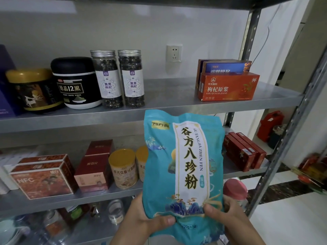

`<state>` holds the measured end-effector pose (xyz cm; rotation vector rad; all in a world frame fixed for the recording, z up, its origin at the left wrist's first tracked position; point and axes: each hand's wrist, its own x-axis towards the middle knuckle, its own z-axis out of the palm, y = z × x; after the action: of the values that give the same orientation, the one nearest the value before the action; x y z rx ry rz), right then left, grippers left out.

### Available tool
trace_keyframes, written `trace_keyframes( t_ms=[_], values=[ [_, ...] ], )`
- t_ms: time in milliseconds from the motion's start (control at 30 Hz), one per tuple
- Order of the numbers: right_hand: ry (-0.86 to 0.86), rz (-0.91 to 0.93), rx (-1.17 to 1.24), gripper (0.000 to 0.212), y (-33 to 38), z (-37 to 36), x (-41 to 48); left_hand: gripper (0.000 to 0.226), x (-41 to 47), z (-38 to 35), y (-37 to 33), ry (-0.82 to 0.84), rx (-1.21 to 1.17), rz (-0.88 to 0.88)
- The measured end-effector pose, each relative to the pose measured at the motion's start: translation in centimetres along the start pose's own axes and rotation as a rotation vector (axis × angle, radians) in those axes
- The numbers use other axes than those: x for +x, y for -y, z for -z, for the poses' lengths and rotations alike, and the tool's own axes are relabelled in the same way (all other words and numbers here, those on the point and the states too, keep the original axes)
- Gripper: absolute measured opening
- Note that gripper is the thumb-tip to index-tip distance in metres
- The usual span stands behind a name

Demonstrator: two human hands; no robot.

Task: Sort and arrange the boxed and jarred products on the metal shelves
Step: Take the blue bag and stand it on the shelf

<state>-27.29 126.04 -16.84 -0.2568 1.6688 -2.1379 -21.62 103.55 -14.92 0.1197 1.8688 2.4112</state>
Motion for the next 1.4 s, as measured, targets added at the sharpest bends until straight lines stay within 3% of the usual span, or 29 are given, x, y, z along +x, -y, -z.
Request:
trace_keyframes(
  t_ms=[133, 267, 400, 667, 767, 1033, 1167, 1400],
  values=[
    [-0.112, 0.036, -0.018, 0.079, 0.0, -0.2, -0.3, 0.086, -0.1, 0.1, -0.4, 0.037, 0.024, 0.036],
    [-0.156, 0.089, -0.075, 0.053, 0.5, -1.1, -0.8, 0.098, 0.1, 0.1, -0.2, 0.021, -0.029, 0.072],
    [-0.17, 0.105, -0.109, 0.038, 0.7, -1.4, -0.9, 0.076, 0.5, -0.7, 0.0, 0.003, -0.08, 0.025],
    [-0.038, 0.003, -0.124, 0.083, 1.3, -0.3, -0.9, 0.059, 0.1, -0.9, 0.2, -0.053, -0.083, -0.066],
    [-0.034, 0.017, 0.016, 0.084, 1.5, -0.5, -0.6, 0.059, 0.1, -1.1, 0.3, -0.035, -0.072, -0.07],
    [-0.138, 0.065, 0.074, 0.081, 1.2, -1.5, -0.3, 0.062, 0.4, -0.1, -0.1, 0.018, 0.031, 0.018],
    [-0.153, 0.076, 0.09, 0.081, 1.1, -1.5, -0.2, 0.088, 0.5, 0.4, -0.3, -0.037, 0.093, 0.109],
    [-0.116, 0.069, 0.072, 0.078, 1.3, -1.5, -0.2, 0.06, 0.6, 0.1, -0.6, -0.079, 0.024, 0.07]
  ],
)
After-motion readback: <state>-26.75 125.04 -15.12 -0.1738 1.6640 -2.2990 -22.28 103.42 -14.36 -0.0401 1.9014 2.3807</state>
